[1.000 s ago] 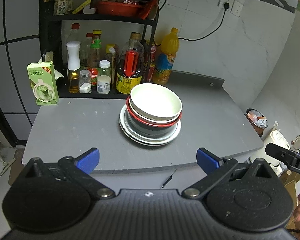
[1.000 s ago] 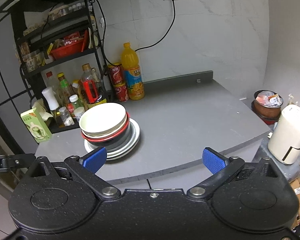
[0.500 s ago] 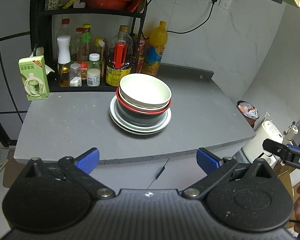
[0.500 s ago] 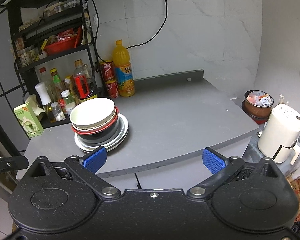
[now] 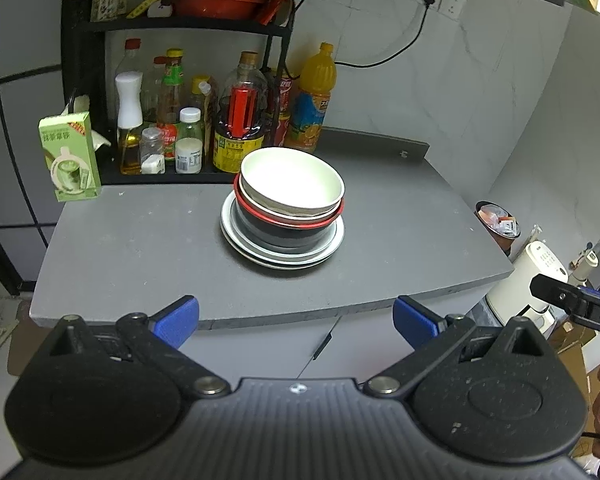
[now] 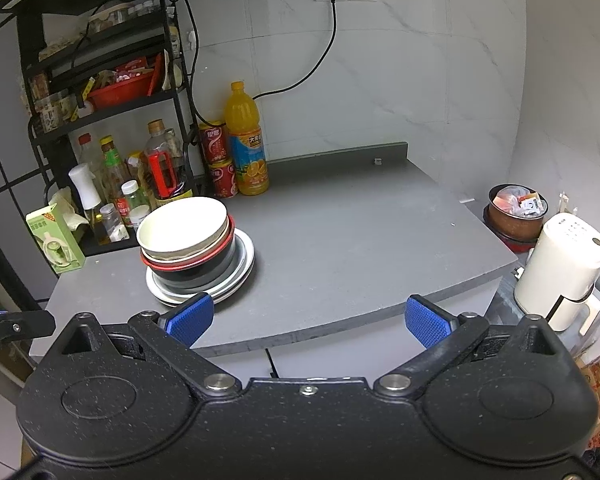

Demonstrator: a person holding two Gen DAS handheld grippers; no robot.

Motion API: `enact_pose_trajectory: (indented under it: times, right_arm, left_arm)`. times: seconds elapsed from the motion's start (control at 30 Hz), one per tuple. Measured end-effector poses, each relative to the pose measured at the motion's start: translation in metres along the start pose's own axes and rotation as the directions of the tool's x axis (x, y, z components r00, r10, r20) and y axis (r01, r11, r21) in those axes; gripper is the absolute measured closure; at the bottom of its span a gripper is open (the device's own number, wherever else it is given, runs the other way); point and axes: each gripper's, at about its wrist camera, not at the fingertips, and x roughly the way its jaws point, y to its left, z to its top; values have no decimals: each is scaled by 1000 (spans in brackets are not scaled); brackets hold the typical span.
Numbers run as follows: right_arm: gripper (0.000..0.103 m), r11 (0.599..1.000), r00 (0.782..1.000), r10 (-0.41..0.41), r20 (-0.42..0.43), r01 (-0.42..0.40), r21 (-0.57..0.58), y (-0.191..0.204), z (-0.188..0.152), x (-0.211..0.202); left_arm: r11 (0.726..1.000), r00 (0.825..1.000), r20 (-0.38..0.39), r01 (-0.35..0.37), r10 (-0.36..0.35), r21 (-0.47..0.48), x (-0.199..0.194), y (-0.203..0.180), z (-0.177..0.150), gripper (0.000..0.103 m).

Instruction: Organize plates and bowls

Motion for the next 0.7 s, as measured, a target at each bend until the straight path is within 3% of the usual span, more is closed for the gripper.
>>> enact_pose_trajectory:
  times: [0.7]
  right_arm:
    - [0, 1000, 1000, 10, 0, -10, -17, 0, 0, 0]
  left_arm:
    - [999, 1000, -1, -10, 11, 37, 0, -11, 4, 1]
